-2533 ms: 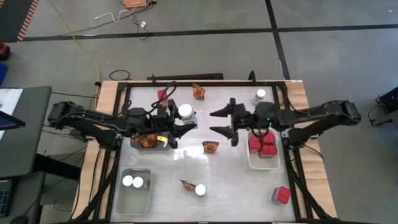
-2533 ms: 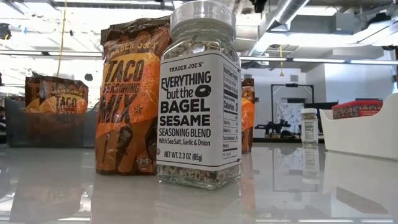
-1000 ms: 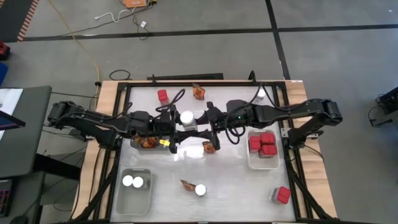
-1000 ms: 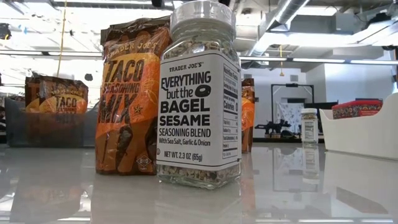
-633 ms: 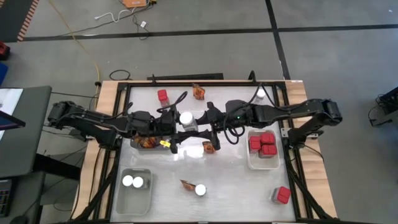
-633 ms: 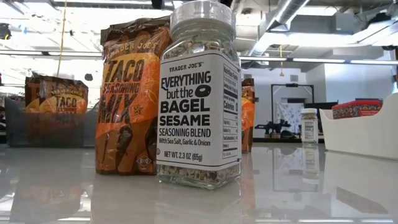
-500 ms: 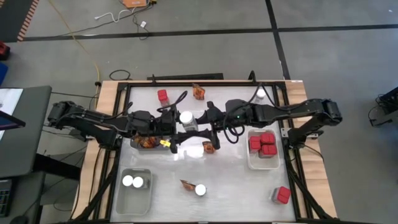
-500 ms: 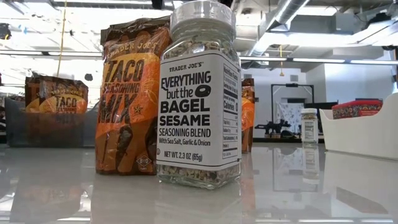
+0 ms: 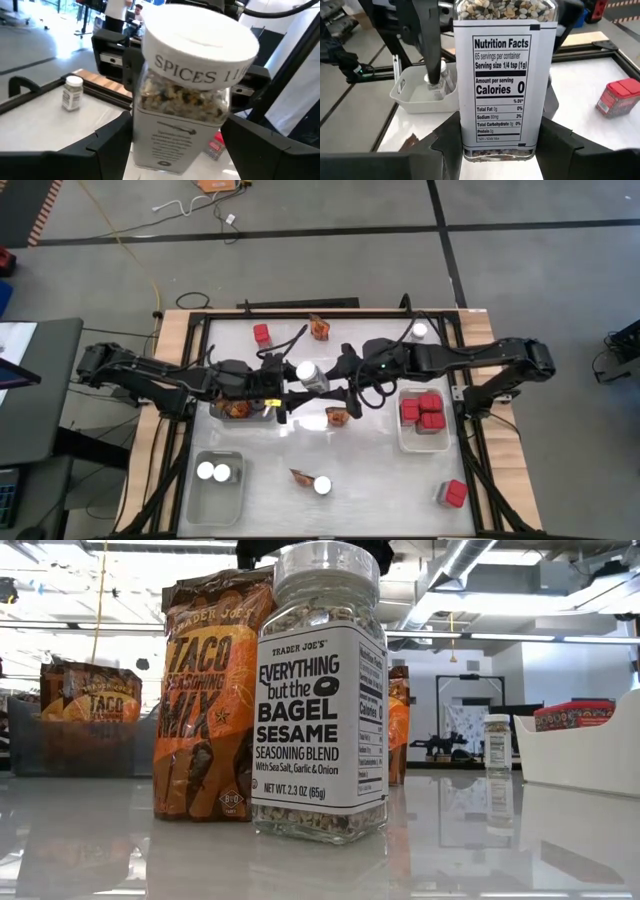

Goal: Sort spices by type
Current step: Put the white spice bottle into the gray bin

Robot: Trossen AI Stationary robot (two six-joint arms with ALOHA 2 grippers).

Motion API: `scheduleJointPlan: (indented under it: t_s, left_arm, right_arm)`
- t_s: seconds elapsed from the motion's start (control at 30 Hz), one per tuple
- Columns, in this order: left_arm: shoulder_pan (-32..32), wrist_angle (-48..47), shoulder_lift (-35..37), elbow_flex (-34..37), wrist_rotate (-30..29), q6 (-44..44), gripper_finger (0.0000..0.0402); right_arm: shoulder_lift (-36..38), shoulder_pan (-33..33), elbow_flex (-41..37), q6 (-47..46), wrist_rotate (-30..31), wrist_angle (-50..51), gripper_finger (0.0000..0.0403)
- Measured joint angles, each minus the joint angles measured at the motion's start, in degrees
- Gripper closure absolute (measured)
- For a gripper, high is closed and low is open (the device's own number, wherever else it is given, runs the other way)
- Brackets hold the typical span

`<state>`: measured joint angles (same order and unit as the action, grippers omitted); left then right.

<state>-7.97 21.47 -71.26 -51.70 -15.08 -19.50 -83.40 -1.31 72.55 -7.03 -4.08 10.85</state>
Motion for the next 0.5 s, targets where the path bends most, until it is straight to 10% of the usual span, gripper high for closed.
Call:
scheduleJointPlan:
  t_s: [0.23,0.5]
  left_arm:
    - [2.96,-6.19,3.75,-1.70,3.57,3.21,0.0115]
    - [6.94,-38.96,5.03,-20.95,4.37,3.54,0.0115]
  right_arm:
    - [-0.04,-0.91,0.02,-0.24,0.57,1.58,0.0189]
    - [-0.20,-1.50,0.08,-0.09,1.63,2.32,0.0189]
